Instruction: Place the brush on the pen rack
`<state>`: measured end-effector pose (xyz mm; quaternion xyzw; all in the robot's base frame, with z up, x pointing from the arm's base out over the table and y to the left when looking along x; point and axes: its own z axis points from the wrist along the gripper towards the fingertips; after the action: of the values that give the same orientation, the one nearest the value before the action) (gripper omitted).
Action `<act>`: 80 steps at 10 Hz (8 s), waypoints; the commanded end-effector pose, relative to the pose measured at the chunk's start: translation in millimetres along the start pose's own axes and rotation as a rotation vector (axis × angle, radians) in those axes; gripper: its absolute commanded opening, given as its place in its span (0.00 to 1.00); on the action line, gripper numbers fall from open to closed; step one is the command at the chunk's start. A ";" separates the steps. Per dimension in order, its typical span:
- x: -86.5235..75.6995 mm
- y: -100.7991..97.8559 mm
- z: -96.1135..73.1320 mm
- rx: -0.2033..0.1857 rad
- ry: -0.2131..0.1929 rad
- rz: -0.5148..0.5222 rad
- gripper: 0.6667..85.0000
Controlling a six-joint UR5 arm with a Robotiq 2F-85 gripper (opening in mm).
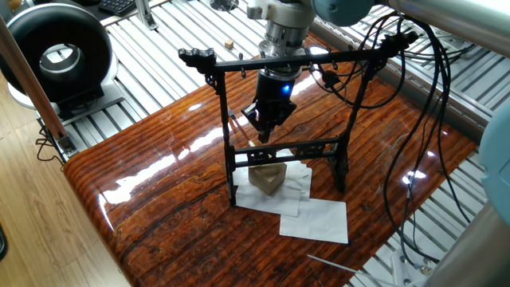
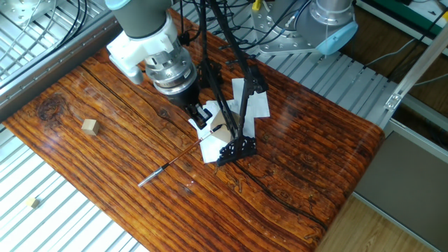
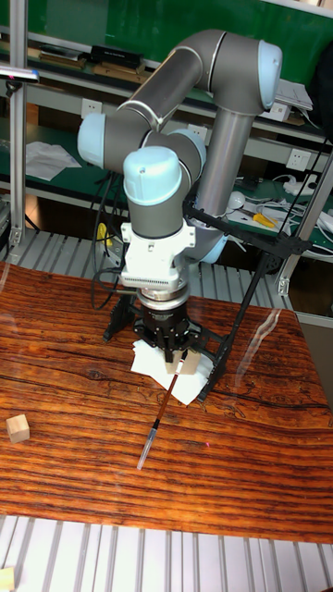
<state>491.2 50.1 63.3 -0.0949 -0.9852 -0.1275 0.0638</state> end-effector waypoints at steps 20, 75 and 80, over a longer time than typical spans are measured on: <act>-5.6 14.1 8.1 -0.018 -0.003 0.012 0.45; -38.6 -11.8 -56.8 0.128 -0.211 -0.204 0.00; -42.9 -7.6 -49.5 0.123 -0.194 -0.209 0.00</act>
<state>535.6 17.1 102.0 0.0024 -0.9977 -0.0533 -0.0423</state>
